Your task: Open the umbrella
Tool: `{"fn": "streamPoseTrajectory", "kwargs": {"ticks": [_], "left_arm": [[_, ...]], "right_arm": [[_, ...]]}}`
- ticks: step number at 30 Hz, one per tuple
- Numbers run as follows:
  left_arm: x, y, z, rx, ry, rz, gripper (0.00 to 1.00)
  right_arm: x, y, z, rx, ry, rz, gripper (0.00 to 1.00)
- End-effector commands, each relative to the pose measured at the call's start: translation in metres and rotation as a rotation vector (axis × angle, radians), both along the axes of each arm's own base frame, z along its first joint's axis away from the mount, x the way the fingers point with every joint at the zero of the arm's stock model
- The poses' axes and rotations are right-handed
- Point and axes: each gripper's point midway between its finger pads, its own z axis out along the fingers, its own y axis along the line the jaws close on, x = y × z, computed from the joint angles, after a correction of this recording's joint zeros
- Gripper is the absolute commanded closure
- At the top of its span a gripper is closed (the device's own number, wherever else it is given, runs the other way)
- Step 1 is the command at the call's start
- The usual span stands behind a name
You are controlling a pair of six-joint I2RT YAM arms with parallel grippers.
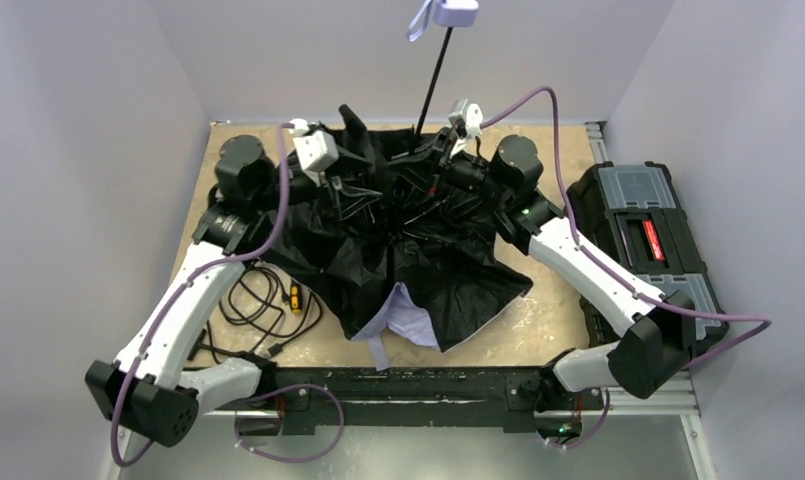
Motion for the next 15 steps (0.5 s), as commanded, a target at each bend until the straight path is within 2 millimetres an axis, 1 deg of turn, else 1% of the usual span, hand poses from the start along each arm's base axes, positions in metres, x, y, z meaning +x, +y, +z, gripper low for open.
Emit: {"fn": "streamPoseTrajectory", "kwargs": {"ticks": [1, 4, 5, 7, 9, 11, 13, 15], "left_arm": [[0.019, -0.018, -0.037, 0.120, -0.019, -0.039, 0.42], [0.042, -0.026, -0.039, 0.129, -0.101, 0.052, 0.46], [0.045, -0.028, -0.042, 0.129, -0.100, 0.054, 0.48], [0.051, -0.034, -0.040, 0.129, -0.098, 0.052, 0.50], [0.052, -0.041, -0.041, 0.128, -0.092, 0.026, 0.52], [0.051, -0.048, -0.035, 0.119, -0.133, 0.000, 0.53], [0.049, -0.055, -0.039, 0.136, -0.143, -0.026, 0.55], [0.052, -0.059, -0.043, 0.146, -0.145, -0.031, 0.59]], "right_arm": [[-0.001, -0.015, 0.081, 0.168, -0.139, -0.078, 1.00], [0.002, -0.018, 0.081, 0.171, -0.124, -0.107, 1.00], [0.002, -0.018, 0.081, 0.170, -0.119, -0.107, 1.00], [0.000, -0.018, 0.080, 0.173, -0.102, -0.099, 1.00], [-0.003, -0.018, 0.079, 0.179, -0.089, -0.091, 1.00], [-0.003, -0.018, 0.077, 0.182, -0.084, -0.092, 1.00], [-0.004, -0.019, 0.079, 0.185, -0.087, -0.094, 1.00], [-0.005, -0.020, 0.084, 0.191, -0.096, -0.096, 1.00]]}}
